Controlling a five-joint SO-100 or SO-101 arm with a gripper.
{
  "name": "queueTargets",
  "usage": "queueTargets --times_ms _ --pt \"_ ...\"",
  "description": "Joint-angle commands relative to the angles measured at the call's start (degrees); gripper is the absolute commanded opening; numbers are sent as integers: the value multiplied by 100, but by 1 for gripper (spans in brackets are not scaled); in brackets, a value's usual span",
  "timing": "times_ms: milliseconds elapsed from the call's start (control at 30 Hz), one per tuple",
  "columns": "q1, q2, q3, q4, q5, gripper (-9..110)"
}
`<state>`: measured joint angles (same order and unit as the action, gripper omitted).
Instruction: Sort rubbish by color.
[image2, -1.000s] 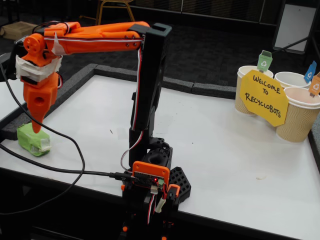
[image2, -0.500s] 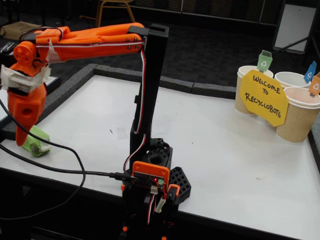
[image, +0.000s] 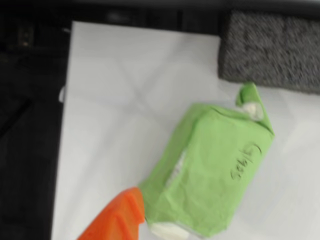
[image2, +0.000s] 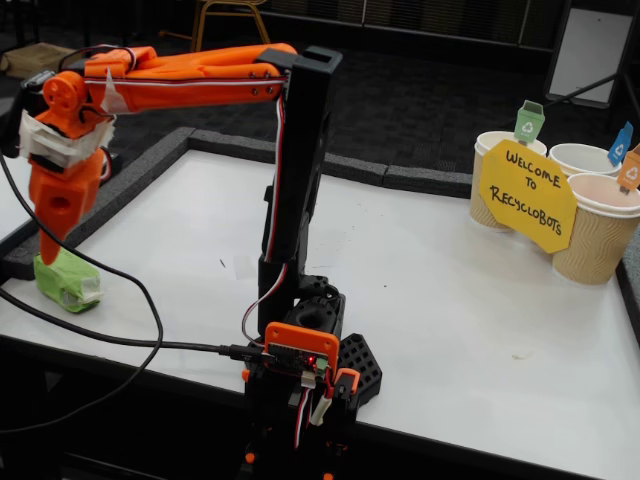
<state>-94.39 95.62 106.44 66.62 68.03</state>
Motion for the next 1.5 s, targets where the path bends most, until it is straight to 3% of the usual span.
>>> queueTargets --times_ms 0,300,1133,1333,1467 --pt "70 149 -132 -114 229 33" --pt "-334 149 -88 -457 466 34" --pt "404 -721 536 -1143 475 27" --pt "545 -747 545 -1151 475 15" --pt "782 -747 633 -1195 475 0"
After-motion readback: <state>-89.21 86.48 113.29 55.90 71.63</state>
